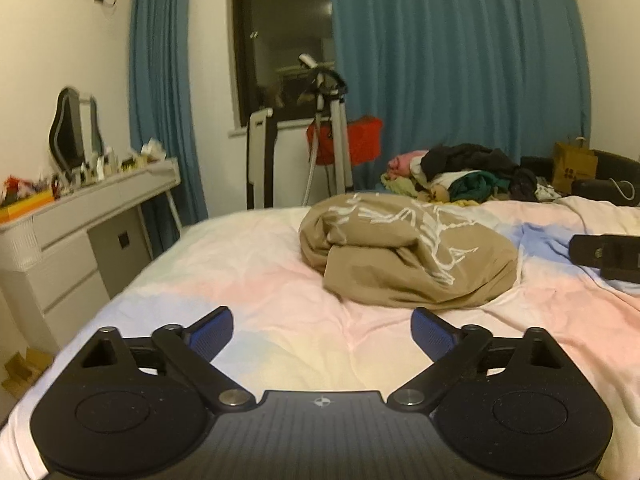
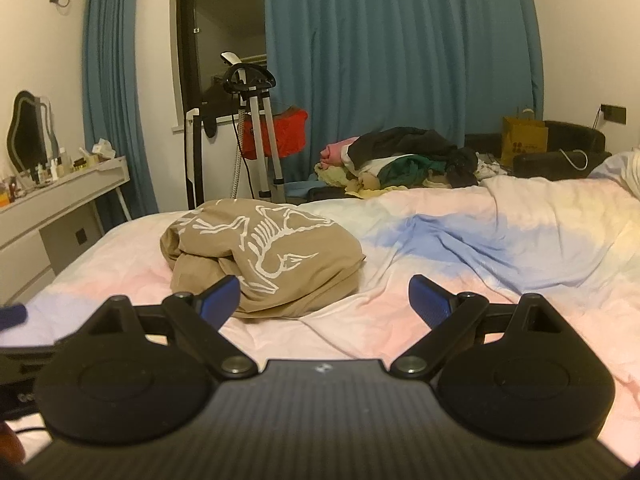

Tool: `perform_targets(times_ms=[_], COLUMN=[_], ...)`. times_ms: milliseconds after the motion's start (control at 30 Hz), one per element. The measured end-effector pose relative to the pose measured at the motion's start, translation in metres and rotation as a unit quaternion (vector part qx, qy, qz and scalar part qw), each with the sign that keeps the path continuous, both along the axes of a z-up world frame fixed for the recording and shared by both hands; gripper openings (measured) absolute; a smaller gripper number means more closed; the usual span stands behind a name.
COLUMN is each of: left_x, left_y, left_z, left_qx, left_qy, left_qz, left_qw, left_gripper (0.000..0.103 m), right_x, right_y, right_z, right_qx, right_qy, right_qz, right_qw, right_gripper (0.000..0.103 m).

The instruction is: Fold clothes

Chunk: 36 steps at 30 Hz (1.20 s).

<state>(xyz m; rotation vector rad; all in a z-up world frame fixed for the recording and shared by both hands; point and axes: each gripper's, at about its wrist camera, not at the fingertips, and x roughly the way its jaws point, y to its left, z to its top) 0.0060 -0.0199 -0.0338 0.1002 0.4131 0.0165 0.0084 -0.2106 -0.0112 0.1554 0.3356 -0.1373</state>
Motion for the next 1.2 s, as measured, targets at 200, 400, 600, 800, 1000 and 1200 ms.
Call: perform_targets(times_ms=[200,400,600,800,1000,1200], left_x=[0.000,0.018,0.069,0.116,0.152,0.189], left_y=[0.001,-0.019,-0.054,-0.101,-0.119,-0.101], left_z=[-0.002,-0.014,-0.041,-0.092,-0.117,-0.097], left_qx=[0.001,0.063,0.142,0.261,0.268,0.167], left_qy=[-0.001,0.020,0.078,0.052,-0.001,0.006], left_qz=[0.003,-0.029,-0.080,-0.125,-0.132,-0.088], left_qw=[1.0000,0.9974,0.9836,0.9557,0.9543,0.9821], left_gripper=[0.094,0.094,0.094,0.091,0.083,0.032], right_x=[-0.001,0.014,0.044,0.080,0.111,0.143], right_y=[-0.001,-0.009,-0.042,-0.074,-0.100,-0.103], right_z=[-0.001,0.015,0.058,0.008,-0.032,-0.059], right_qx=[0.007,0.017,0.094,0.132,0.171,0.175], right_qy=[0.003,0.004,-0.062,-0.006,0.045,0.065], right_qz=[-0.003,-0.032,-0.055,-0.071,-0.102,-0.110], right_qw=[1.000,0.999,0.992,0.989,0.979,0.976], right_gripper=[0.093,0.093,0.093,0.093,0.093,0.093])
